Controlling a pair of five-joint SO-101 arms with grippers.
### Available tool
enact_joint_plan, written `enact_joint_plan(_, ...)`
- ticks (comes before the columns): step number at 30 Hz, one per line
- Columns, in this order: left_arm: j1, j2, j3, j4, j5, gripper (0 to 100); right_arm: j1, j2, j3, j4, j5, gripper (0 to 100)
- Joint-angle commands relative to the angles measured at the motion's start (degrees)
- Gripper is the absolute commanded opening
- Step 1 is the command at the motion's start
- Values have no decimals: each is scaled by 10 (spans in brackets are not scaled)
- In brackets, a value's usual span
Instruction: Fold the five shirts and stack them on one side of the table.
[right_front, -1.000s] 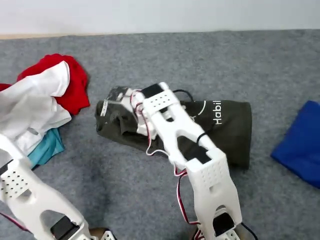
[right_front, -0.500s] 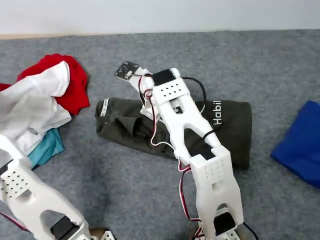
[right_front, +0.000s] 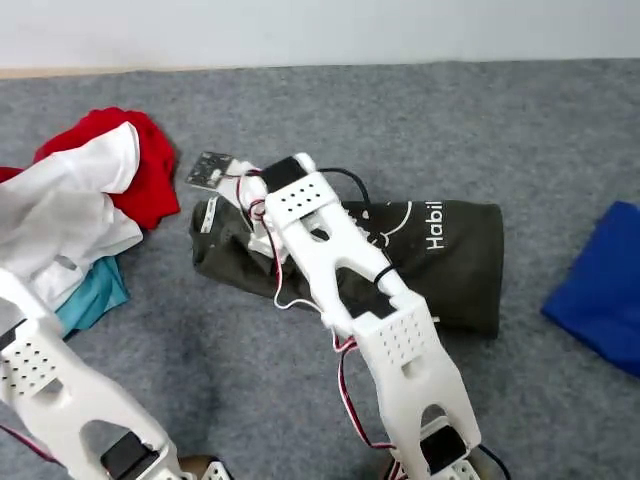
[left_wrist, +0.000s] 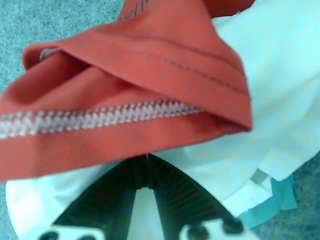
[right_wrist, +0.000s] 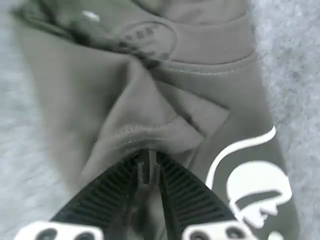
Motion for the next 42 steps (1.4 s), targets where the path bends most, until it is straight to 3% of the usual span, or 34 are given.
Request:
enact_joint_plan(1, 0, -4, -2, 12, -2, 6, 39, 7, -51, -58, 30, 26)
enact_joint_plan(9, 0, -4, -2, 12, -2, 6, 51, 13, -186, -10, 33, 26)
enact_joint_plan(20, 1, -4, -2, 12, -2, 6, -41, 15, -231, 192, 17, 25)
enact_joint_plan(25, 1, -4, -2, 12, -2, 6, -51, 44, -221, 179, -20, 25)
enact_joint_plan(28, 1, -4, -2, 12, -2, 6, -22, 91, -225, 150, -18, 25)
enact_joint_plan(35, 1, -4, 6, 12, -3, 6, 44, 136, -281, 29, 56, 25)
enact_joint_plan(42, 6, -8, 36, 11, -4, 6, 32, 136, -397, 88, 61, 25)
